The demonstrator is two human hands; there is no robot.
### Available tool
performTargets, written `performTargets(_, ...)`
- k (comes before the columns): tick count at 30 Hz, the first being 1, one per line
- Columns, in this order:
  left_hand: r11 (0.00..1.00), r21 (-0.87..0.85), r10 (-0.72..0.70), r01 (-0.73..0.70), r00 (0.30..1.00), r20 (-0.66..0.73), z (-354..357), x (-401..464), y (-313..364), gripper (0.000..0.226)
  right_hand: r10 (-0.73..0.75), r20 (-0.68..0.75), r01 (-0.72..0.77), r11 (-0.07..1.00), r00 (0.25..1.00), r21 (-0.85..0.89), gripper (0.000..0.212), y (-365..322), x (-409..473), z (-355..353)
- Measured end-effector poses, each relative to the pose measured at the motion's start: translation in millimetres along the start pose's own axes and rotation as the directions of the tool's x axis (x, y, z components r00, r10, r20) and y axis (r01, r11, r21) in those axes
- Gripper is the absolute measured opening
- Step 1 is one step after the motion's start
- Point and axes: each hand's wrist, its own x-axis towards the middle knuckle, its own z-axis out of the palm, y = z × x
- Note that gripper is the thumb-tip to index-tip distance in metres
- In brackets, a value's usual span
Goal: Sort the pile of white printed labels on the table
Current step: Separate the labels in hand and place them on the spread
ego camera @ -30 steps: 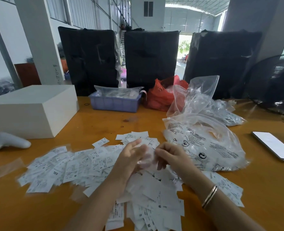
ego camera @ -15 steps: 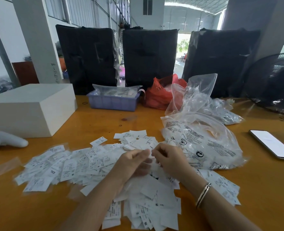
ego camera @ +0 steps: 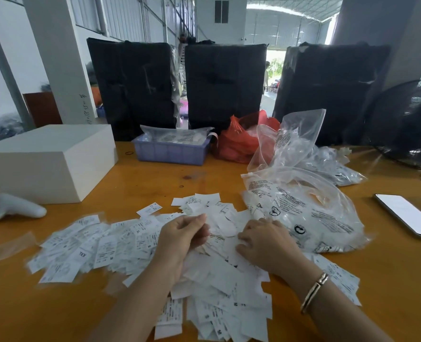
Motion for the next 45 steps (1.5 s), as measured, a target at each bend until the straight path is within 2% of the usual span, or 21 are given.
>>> performTargets(3, 0.999, -0.024, -0.022, 0.022, 1.000, 0.002, -0.1, 0.2, 0.5, 0.031, 0.008, -0.052, -0.009, 1.000, 0.999, -0.023, 0.039, -3.7, -1.9, -1.5)
performTargets(7, 0.999, -0.048, -0.025, 0.025, 1.000, -0.007, 0.6, 0.3, 1.4, 0.028, 0.062, -0.194, -0.055, 0.998, 0.979, 0.042, 0.035, -8.3, -1.8, -1.0)
performTargets(9, 0.998, -0.066, -0.017, 0.018, 1.000, 0.010, 0.4, -0.3, 2.4, 0.020, 0.078, -0.179, -0.067, 0.995, 0.981, 0.069, 0.033, -8.4, -2.0, -1.1)
performTargets(12, 0.997, -0.079, -0.003, 0.007, 0.999, 0.047, 0.1, -0.7, 4.1, 0.006, 0.060, -0.077, -0.058, 0.998, 0.995, 0.022, 0.032, -7.7, -3.0, 1.7)
performTargets(15, 1.000, -0.009, 0.011, -0.011, 0.999, 0.049, 0.4, 0.1, 3.7, 0.013, 0.059, -0.017, -0.059, 0.998, 0.998, 0.005, 0.039, -4.7, -2.3, 4.4)
performTargets(19, 0.995, 0.084, 0.044, -0.050, 0.996, 0.077, -0.6, 0.4, 0.8, 0.014, 0.101, -0.029, -0.094, 0.980, 0.994, 0.172, 0.033, 0.4, 2.8, 6.6)
performTargets(22, 0.995, 0.078, 0.060, -0.068, 0.994, 0.096, -0.4, 0.7, 1.3, 0.010, 0.119, -0.003, -0.115, 0.958, 0.993, 0.264, 0.019, 4.7, 7.2, 8.9)
performTargets(24, 0.997, 0.053, 0.052, -0.058, 0.993, 0.110, -1.5, 1.9, 1.3, 0.018, 0.142, -0.006, -0.132, 0.934, 0.990, 0.331, 0.009, 5.3, 10.9, 9.3)
performTargets(25, 0.998, 0.039, 0.046, -0.051, 0.992, 0.121, -2.1, 2.5, 1.3, 0.023, 0.158, -0.014, -0.142, 0.916, 0.987, 0.376, 0.012, 5.7, 12.1, 9.5)
performTargets(28, 0.999, 0.021, 0.036, -0.040, 0.989, 0.146, -3.7, 5.1, 1.1, 0.026, 0.219, -0.025, -0.163, 0.794, 0.975, 0.585, 0.017, 6.0, 14.3, 8.2)
performTargets(31, 0.993, 0.097, 0.051, -0.065, 0.989, 0.140, -2.2, 4.6, 0.2, 0.011, 0.322, -0.042, -0.147, 0.540, 0.946, 0.828, 0.013, -1.5, 14.5, 0.4)
performTargets(34, 0.978, 0.190, 0.068, -0.088, 0.992, 0.109, -0.3, 2.8, -1.3, 0.017, 0.395, -0.211, 0.080, 0.324, 0.894, 0.943, 0.015, -14.0, 12.9, -6.8)
performTargets(36, 0.974, 0.207, 0.074, -0.094, 0.992, 0.101, 0.4, 2.4, -0.7, 0.011, 0.425, -0.230, 0.160, 0.193, 0.875, 0.968, 0.015, -22.9, 11.3, -7.5)
performTargets(38, 0.974, 0.199, 0.085, -0.107, 0.990, 0.116, 0.4, 0.4, 0.2, 0.003, 0.458, -0.197, 0.145, 0.148, 0.867, 0.978, 0.014, -27.9, 10.9, -5.6)
performTargets(42, 0.962, 0.224, 0.125, -0.156, 0.981, 0.147, -0.5, -1.7, 0.7, 0.006, 0.480, -0.088, 0.099, 0.002, 0.873, 0.995, 0.008, -28.5, 11.5, -3.0)
performTargets(45, 0.944, 0.279, 0.140, -0.178, 0.979, 0.151, -0.4, 0.4, -1.2, 0.006, 0.463, -0.106, 0.109, 0.020, 0.880, 0.994, 0.008, -26.0, 11.2, 0.7)
